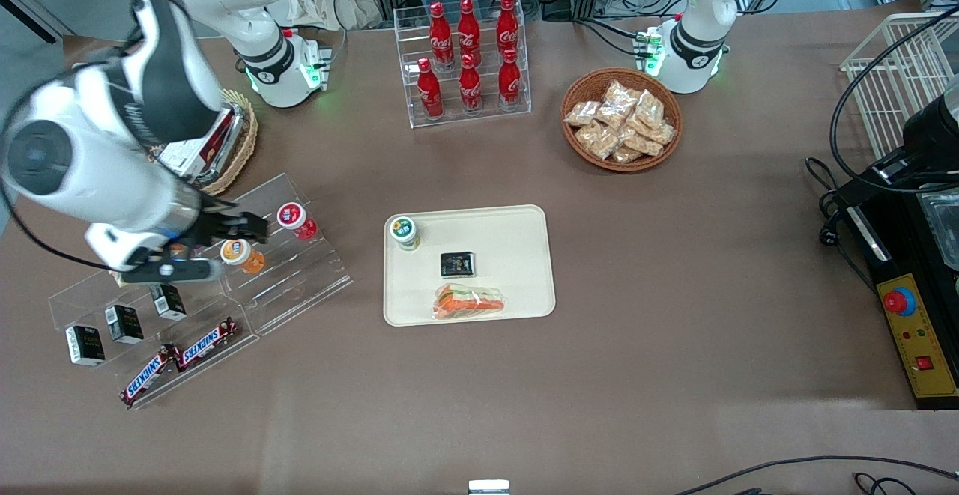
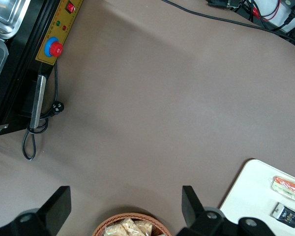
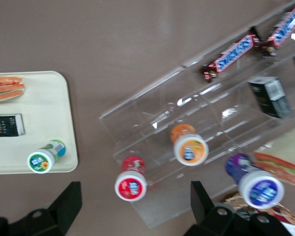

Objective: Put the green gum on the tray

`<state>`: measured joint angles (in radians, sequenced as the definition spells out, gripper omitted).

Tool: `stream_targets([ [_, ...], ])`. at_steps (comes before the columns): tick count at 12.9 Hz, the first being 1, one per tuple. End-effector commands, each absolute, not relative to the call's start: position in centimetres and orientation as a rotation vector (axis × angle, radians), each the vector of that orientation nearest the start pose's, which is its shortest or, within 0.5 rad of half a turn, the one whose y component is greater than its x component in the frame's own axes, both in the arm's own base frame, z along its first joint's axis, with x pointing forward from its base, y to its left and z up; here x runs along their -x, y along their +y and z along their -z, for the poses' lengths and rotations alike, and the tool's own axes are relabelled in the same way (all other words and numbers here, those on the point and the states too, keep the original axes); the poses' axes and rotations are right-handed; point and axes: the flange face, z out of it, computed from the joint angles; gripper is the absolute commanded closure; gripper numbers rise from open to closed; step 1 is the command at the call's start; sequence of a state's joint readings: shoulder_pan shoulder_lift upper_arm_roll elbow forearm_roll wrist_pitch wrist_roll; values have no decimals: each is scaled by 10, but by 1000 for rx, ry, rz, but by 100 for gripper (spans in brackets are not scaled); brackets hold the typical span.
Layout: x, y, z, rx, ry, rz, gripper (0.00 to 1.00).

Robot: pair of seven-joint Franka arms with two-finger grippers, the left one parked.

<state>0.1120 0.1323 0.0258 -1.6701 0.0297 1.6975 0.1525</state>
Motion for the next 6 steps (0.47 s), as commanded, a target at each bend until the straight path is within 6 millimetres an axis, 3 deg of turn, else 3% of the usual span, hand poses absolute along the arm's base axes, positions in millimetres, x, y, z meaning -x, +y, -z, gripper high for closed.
stream_targets([
  [1, -570, 47, -542, 3101, 15, -169, 2],
  [3, -567, 16, -550, 3101, -17, -167, 2],
  [6, -561, 3, -564, 3104, 9, -162, 2],
])
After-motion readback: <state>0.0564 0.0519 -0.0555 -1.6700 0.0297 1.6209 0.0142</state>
